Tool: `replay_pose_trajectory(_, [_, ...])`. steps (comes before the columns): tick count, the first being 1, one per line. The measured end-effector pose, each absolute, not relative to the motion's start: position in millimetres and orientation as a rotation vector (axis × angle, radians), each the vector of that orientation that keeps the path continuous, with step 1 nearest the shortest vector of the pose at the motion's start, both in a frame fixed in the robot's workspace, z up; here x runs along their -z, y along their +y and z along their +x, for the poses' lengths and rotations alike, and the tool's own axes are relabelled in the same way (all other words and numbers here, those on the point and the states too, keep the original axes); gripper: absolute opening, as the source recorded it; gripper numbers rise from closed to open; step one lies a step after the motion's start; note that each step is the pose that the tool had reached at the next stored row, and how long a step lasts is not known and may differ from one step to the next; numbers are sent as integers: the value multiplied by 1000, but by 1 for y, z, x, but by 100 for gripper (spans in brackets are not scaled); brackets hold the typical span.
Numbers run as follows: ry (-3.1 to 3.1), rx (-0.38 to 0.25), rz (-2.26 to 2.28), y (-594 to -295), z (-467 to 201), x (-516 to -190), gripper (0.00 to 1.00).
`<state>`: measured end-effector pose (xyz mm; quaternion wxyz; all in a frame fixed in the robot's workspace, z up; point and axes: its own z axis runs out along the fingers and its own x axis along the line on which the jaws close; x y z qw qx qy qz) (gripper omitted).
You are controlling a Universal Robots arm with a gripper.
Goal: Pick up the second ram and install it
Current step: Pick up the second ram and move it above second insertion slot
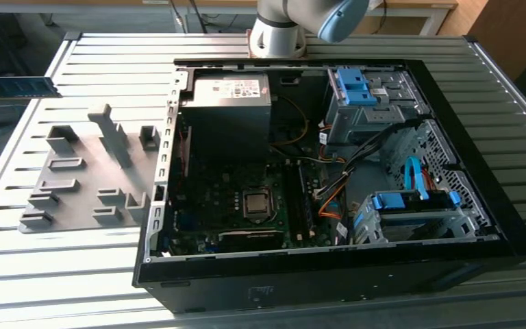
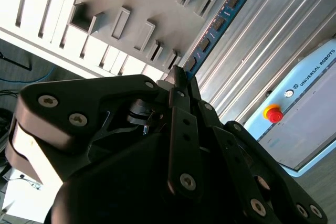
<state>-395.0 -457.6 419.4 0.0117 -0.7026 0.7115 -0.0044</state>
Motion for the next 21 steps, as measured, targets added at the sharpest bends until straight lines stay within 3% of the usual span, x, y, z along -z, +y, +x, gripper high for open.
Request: replay_pose_trajectory(21, [2219,14,-2191,-458,-387,-419,14])
